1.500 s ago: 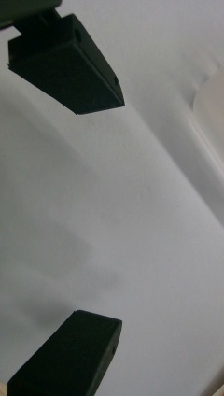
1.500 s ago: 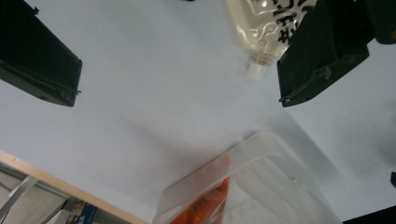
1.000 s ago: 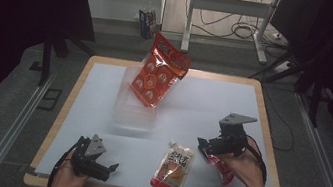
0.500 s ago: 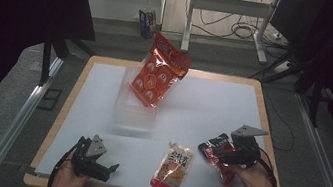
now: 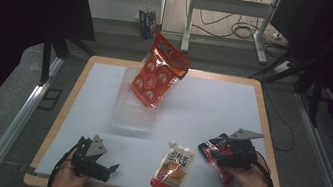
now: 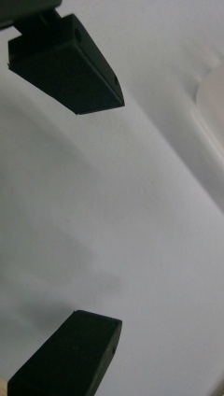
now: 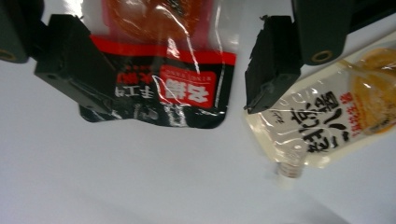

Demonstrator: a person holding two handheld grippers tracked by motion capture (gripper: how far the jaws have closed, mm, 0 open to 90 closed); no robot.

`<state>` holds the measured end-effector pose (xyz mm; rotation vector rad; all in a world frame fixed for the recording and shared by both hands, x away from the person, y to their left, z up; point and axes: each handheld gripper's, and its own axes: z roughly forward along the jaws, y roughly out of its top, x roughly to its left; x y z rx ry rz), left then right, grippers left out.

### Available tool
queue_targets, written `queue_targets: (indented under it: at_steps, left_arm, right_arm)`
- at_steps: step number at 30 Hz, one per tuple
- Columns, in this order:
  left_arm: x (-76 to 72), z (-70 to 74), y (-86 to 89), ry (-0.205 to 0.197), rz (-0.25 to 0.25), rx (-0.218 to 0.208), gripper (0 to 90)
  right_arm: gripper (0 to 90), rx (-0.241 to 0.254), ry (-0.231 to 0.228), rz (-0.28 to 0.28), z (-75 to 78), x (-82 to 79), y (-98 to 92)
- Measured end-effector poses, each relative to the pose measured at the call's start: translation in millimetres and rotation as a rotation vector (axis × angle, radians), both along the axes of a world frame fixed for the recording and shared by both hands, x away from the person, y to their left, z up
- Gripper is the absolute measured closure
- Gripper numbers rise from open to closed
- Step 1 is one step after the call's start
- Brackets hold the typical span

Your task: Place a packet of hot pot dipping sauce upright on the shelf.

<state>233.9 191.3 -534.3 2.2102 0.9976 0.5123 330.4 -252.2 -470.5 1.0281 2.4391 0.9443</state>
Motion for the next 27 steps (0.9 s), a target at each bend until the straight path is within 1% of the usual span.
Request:
queue_targets:
  at_steps: [6,8,12,16,20,23,27]
  left_arm:
    - [0.2,0.0,-0.1,0.003,-0.004,0.007,0.0]
    - [0.3,0.0,-0.1,0.003,-0.004,0.008,0.0]
    - [0.3,-0.1,-0.1,0.004,-0.004,0.009,0.0]
    - [0.3,-0.5,-0.6,0.005,-0.004,0.008,0.0]
    - [0.3,-0.6,-0.9,0.005,-0.003,0.01,0.0]
    - [0.3,-0.6,-1.0,0.005,-0.003,0.01,0.0]
    - [0.2,-0.7,-1.2,0.006,-0.002,0.01,0.0]
  right_arm:
    - [34.4,0.005,-0.008,-0.066,-0.8,5.8,-20.9]
    - [36.1,-0.007,-0.012,-0.083,-1.5,7.2,-26.3]
    - [36.2,-0.025,-0.02,-0.108,-2.8,9.0,-36.0]
    - [31.8,-0.026,-0.025,-0.128,-3.5,9.0,-46.0]
    - [23.9,-0.001,-0.007,-0.142,-4.7,8.6,-52.0]
    - [15.0,0.01,0.018,-0.134,-9.0,8.0,-52.0]
    - [7.0,0.022,0.056,-0.11,-16.1,7.4,-50.3]
